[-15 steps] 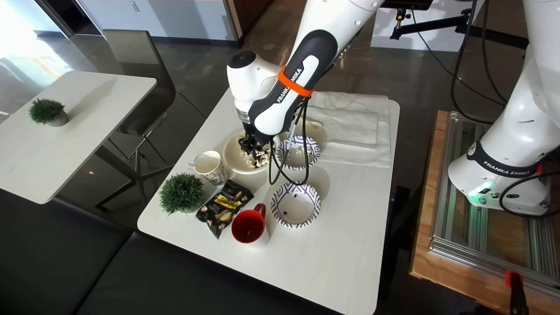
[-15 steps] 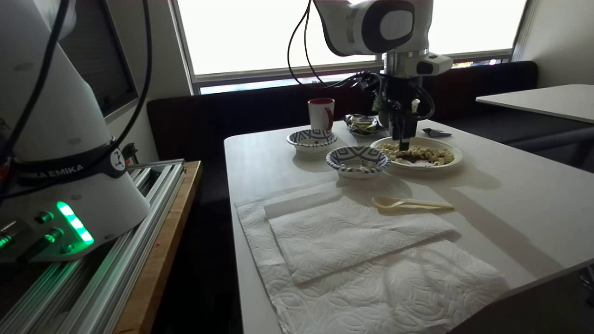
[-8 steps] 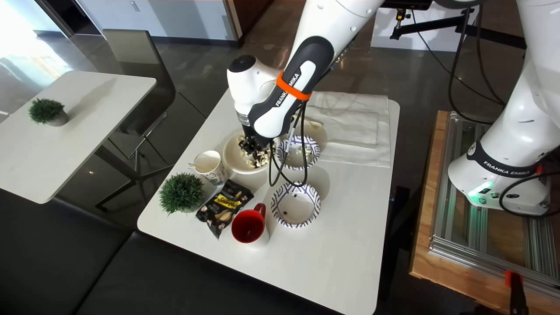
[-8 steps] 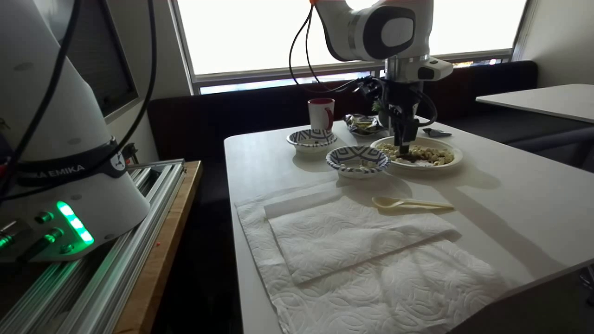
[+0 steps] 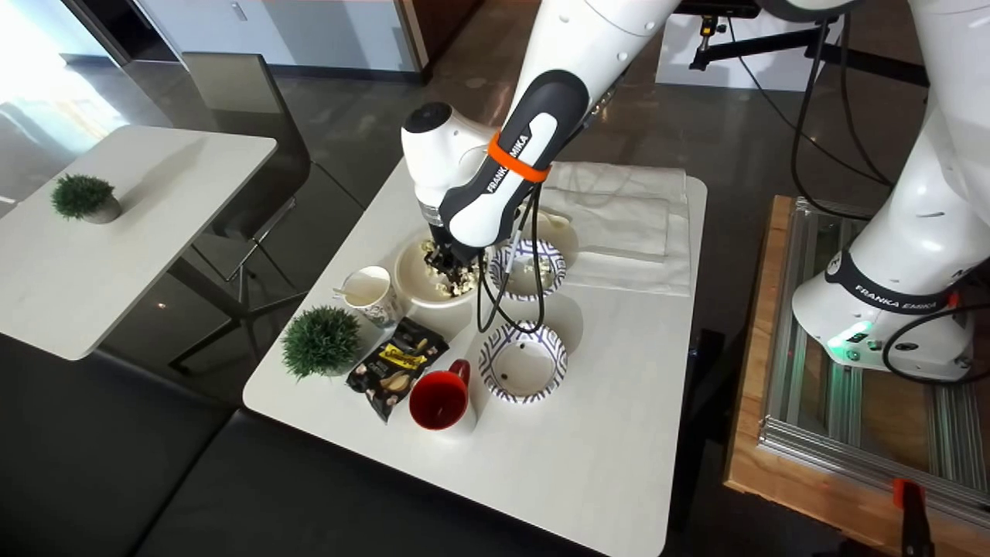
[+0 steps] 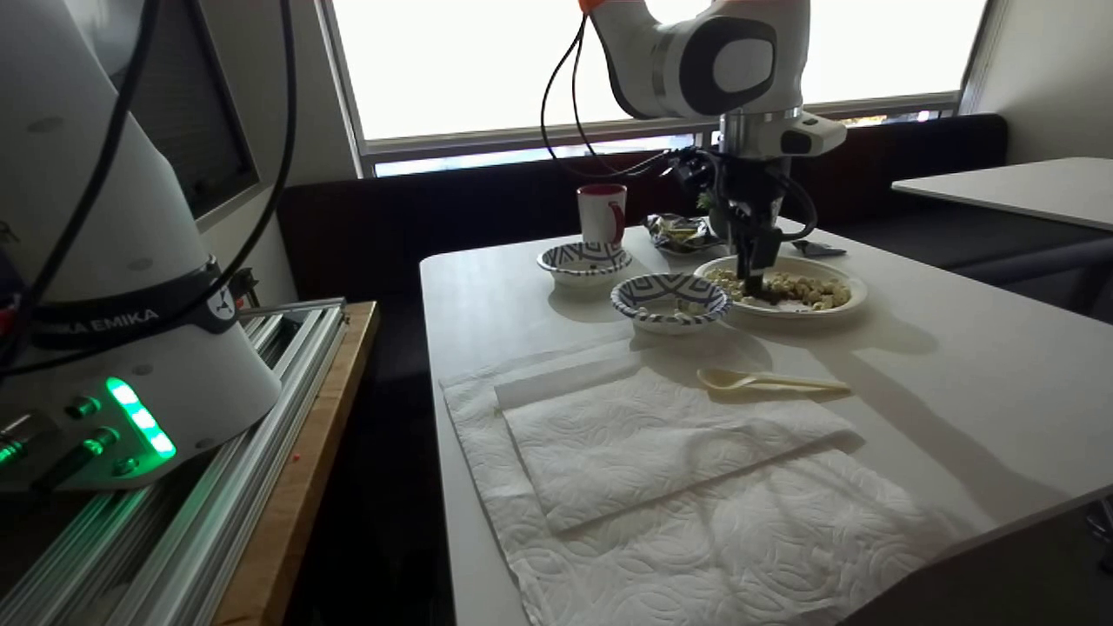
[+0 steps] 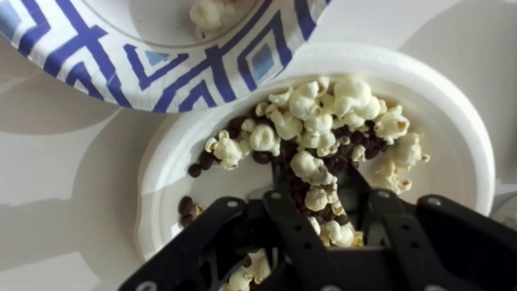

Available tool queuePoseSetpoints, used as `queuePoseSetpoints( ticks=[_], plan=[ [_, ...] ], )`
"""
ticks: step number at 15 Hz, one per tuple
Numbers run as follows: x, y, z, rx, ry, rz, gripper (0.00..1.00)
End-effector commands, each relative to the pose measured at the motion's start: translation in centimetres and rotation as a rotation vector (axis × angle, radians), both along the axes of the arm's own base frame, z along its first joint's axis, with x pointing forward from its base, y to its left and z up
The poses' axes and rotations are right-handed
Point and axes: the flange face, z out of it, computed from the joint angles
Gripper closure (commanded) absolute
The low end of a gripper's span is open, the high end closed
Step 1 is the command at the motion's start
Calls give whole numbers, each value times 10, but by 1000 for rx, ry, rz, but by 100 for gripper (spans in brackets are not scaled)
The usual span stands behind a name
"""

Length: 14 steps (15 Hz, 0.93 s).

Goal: Pick one of the white things on the white plate and put it on the bowl

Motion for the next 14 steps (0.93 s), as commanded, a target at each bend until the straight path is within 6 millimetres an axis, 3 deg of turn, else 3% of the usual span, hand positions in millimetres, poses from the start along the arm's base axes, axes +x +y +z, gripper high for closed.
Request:
queuePoseSetpoints(
  ticks=[1,6,7,14],
  plan=[
    [4,3,-3,-11,22,7,63],
    [5,2,-5,-15,13,13,68],
    [6,2,-5,-11,13,13,63],
    [9,1,-9,-10,15,14,82]
  ],
)
